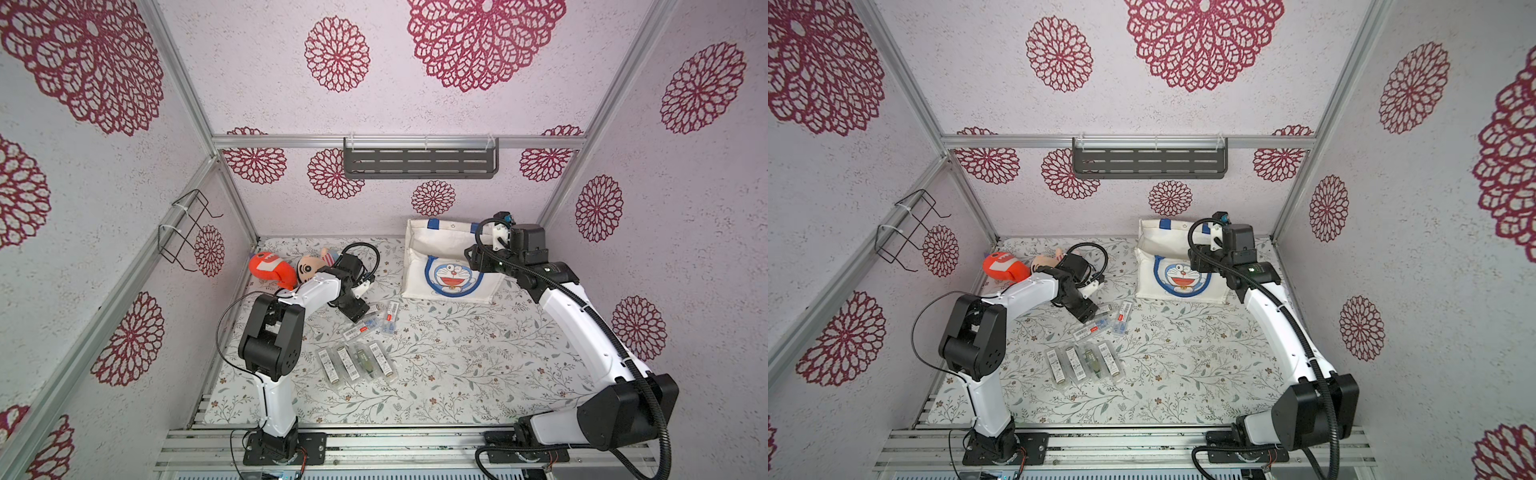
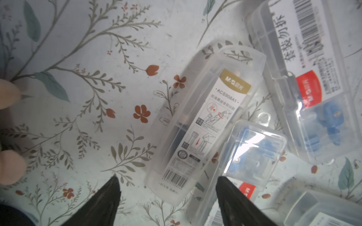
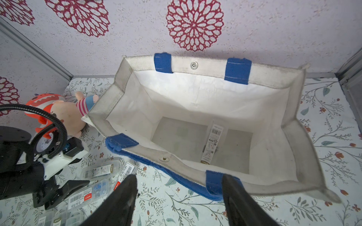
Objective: Put the compass set into the canvas bag
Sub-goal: Pick up the compass set at the center of the board.
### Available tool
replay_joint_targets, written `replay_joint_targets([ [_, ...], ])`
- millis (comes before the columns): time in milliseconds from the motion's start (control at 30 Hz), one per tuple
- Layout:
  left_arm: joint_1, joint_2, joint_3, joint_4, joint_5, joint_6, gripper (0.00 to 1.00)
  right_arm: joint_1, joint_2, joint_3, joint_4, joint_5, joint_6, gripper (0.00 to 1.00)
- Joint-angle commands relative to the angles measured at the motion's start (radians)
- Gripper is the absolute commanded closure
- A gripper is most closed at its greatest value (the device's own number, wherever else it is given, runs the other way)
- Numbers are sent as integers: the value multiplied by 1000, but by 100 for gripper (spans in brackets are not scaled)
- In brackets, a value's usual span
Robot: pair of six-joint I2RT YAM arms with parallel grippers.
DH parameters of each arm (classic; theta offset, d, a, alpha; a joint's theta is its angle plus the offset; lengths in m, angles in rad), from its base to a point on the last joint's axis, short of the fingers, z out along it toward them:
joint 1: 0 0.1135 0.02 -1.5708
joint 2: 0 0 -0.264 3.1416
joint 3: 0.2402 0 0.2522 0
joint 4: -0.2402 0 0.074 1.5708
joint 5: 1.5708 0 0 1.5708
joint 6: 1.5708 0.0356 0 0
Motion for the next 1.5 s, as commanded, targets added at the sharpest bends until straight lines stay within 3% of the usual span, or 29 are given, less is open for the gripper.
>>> replay_joint_targets([
  [0, -11, 52, 41, -31, -9, 46, 19, 4, -44, 5, 30, -21, 15, 28],
  [567, -26, 154, 125, -67, -15, 62, 27, 27, -63, -4, 28, -25, 22, 28],
  [867, -34, 188, 133, -81, 1, 37, 46, 29, -69, 2, 11, -4, 21, 28],
  [1000, -47, 163, 99, -68, 8, 22, 54, 30, -72, 0, 3, 3, 29, 28],
  [1467, -43, -99, -53, 153, 48, -113, 56, 32, -119, -45, 5, -90, 61, 28],
])
